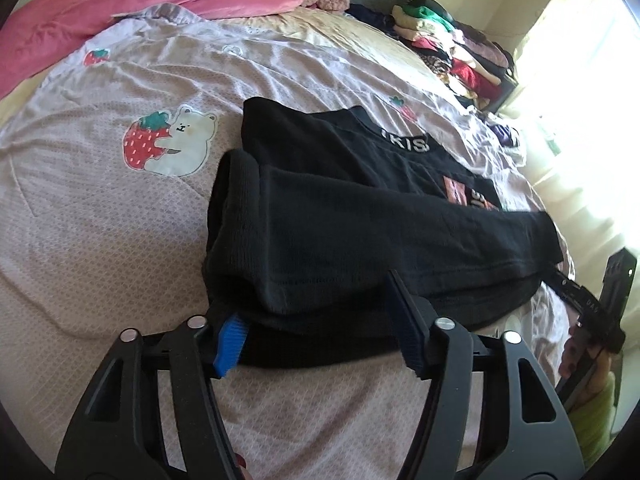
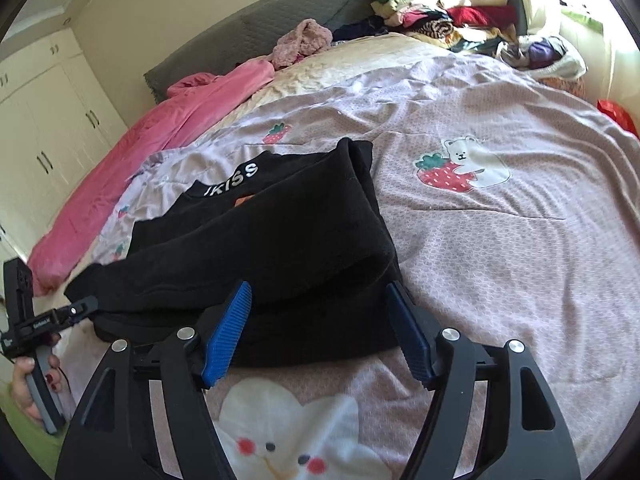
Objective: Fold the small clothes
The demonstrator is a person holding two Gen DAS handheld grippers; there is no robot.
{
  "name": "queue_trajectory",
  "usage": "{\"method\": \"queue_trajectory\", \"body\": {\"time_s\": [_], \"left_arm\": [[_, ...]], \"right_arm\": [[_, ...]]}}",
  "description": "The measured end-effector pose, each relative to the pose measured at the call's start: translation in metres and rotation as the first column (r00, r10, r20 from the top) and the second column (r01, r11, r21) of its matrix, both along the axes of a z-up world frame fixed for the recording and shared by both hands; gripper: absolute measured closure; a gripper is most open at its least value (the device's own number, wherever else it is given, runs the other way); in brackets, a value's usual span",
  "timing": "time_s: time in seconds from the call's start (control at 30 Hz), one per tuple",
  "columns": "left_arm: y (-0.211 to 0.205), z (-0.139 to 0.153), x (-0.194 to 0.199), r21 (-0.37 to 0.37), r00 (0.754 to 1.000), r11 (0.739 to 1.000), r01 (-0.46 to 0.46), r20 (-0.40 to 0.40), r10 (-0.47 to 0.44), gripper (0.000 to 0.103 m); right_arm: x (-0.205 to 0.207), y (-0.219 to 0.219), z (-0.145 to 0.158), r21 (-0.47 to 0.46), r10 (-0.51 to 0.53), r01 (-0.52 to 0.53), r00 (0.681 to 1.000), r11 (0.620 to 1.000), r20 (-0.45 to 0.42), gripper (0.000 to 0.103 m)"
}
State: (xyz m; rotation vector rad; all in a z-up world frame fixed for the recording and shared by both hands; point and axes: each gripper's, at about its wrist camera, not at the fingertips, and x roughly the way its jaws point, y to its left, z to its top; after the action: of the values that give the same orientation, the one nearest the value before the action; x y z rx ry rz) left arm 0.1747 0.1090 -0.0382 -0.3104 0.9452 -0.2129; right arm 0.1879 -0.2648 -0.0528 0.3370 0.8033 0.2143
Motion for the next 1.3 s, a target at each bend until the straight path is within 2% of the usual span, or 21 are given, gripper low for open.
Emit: {"method": "queue_trajectory", "body": {"time_s": [0.03,0.1,0.13,0.17,0.2,0.33,0.43,0.67,1.03,1.2,1.23,1.3], "left_arm": [[0.002,-0.001,0.003,-0.011,1.0,1.0,-0.014,-0.003,0.014,0.062],[0.005,-0.001,0.008,-0.026,0.999,0.999,-0.033,-0.008,0.033,0.075],[0.007,-0.001,0.011,-0.029,0.999,0.999,-0.041,-0.009,0.04,0.088],[0.008,0.0,0.014,-0.029,0.999,0.998,-0.047,-0.011,0.046,0.101],[0.009,0.001,0.017,-0.031,0.999,0.998,-0.05,-0.012,0.049,0.101],[0.012,0.013,0.023,-0.078,0.998,0.995,-0.057,0.007,0.058,0.102],[0.016,0.023,0.032,-0.111,0.997,0.991,-0.069,0.025,0.073,0.102],[0.026,0.036,0.063,-0.198,0.99,0.971,-0.136,0.021,0.143,0.101],[0.036,-0.001,0.124,-0.259,0.971,0.937,-0.236,-0.088,0.22,0.1],[0.037,-0.011,0.127,-0.272,0.973,0.934,-0.23,-0.085,0.215,0.096],[0.039,-0.01,0.126,-0.287,0.974,0.931,-0.225,-0.079,0.211,0.091],[0.042,-0.007,0.123,-0.294,0.974,0.929,-0.226,-0.062,0.217,0.059]], "right_arm": [[0.004,-0.002,0.0,0.017,-0.001,0.001,1.0,1.0,0.001,0.042],[0.01,-0.005,0.0,0.031,-0.008,0.008,1.0,0.999,-0.006,0.066],[0.014,-0.007,0.001,0.043,-0.008,0.009,1.0,0.999,-0.005,0.071],[0.017,-0.008,0.002,0.05,-0.007,0.007,1.0,0.999,-0.003,0.084],[0.02,-0.009,0.005,0.056,-0.002,0.002,1.0,0.998,0.0,0.097],[0.023,-0.01,0.02,0.067,0.009,-0.012,0.999,0.998,0.042,0.097],[0.032,-0.018,0.032,0.121,-0.001,-0.007,0.998,0.993,0.062,0.097],[0.068,-0.027,0.047,0.167,-0.017,0.006,0.998,0.986,0.061,0.097],[0.13,-0.037,0.023,0.241,-0.072,0.082,0.996,0.967,-0.05,0.097],[0.149,-0.031,0.009,0.188,-0.08,0.096,0.993,0.977,-0.092,0.097],[0.151,-0.032,0.006,0.188,-0.086,0.104,0.991,0.977,-0.1,0.097],[0.155,-0.034,0.0,0.198,-0.095,0.116,0.989,0.973,-0.115,0.093]]}}
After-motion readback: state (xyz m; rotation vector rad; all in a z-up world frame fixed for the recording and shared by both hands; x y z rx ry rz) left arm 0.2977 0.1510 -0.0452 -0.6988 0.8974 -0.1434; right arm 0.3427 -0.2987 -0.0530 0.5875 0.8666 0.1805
